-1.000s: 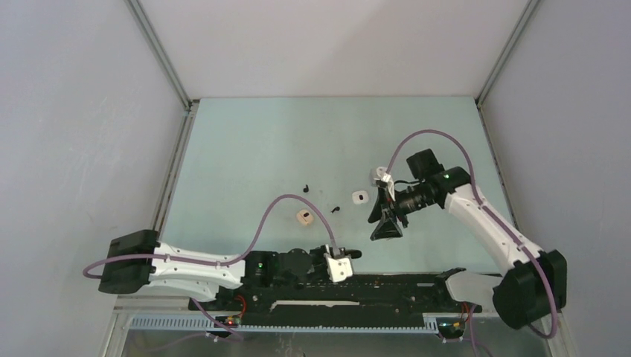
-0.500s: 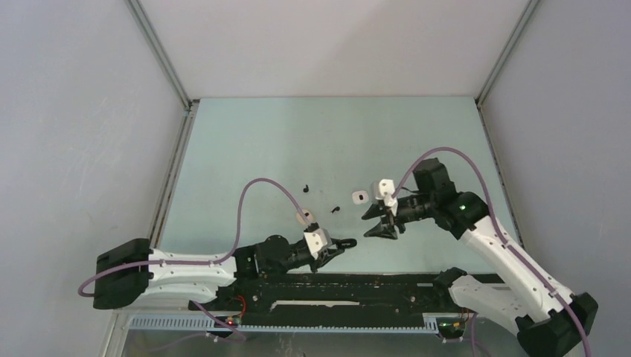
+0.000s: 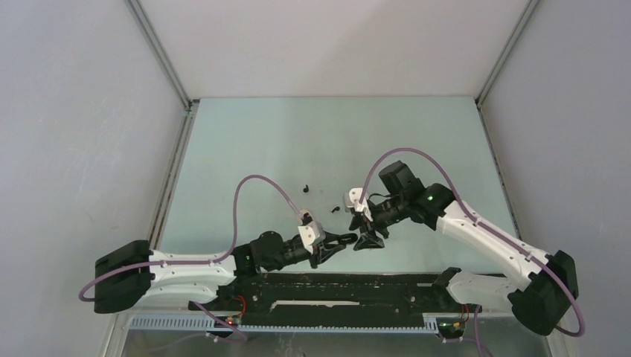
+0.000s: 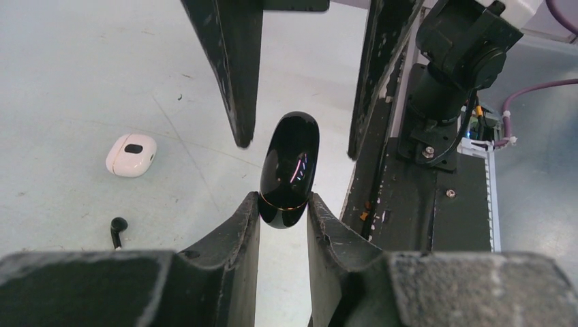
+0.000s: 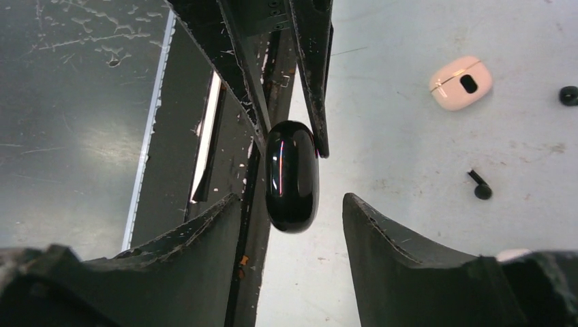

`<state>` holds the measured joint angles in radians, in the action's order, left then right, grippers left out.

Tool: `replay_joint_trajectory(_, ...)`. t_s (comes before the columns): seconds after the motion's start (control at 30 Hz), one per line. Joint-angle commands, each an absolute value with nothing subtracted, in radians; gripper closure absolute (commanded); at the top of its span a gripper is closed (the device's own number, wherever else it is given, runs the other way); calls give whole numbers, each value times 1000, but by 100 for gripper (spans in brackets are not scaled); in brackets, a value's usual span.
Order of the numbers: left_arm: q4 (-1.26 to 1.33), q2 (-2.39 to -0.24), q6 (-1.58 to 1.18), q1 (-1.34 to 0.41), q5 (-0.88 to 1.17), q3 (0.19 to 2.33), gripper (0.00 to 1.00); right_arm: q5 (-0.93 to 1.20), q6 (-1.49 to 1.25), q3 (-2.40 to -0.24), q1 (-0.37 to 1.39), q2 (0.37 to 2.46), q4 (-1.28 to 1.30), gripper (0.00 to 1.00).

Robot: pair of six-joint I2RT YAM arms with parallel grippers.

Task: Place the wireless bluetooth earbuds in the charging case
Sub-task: Pass from the left arm to the right, then pass from the right arm to the left

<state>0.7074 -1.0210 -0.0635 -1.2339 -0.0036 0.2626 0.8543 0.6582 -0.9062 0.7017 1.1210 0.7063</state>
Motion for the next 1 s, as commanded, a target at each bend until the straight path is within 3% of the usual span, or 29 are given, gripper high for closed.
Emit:
replay_joint_trajectory(0.0,794,-1019,-80,-1225,3,266,100,883,630,-978,723,1169,718,43)
replay_joint_trajectory(0.07,793,-1015,-80,-1219,4,271,100,888,623,-999,726,1184,733,46)
replay_joint_trajectory(0.17,785,-1001,-70,-1213,3,276,100,888,620,-1024,725,1195,754,60)
replay_joint_trajectory(0.23,744,-1000,-49,-1206,3,290,95,881,608,-1027,720,1189,750,68)
replay_joint_trajectory(0.3,681,-1004,-30,-1205,-27,318,80,875,605,-1030,706,1176,754,77)
replay_joint_trajectory(0.33,674,-1013,-29,-1204,-18,327,66,875,606,-1029,699,1169,762,80)
replay_joint_trajectory(0.4,684,-1043,-50,-1204,-9,336,47,903,606,-1026,672,1151,769,85)
replay_joint_trajectory(0.47,689,-1058,-78,-1204,-2,355,40,936,599,-1025,635,1132,767,87)
replay_joint_trajectory(0.57,755,-1068,-69,-1206,80,350,39,987,615,-1019,608,1106,783,87)
replay_joint_trajectory(0.73,901,-1100,-69,-1204,113,305,51,1019,611,-967,579,1071,745,87)
replay_joint_trajectory(0.97,997,-1186,-87,-1204,114,299,51,1051,642,-955,574,1077,769,86)
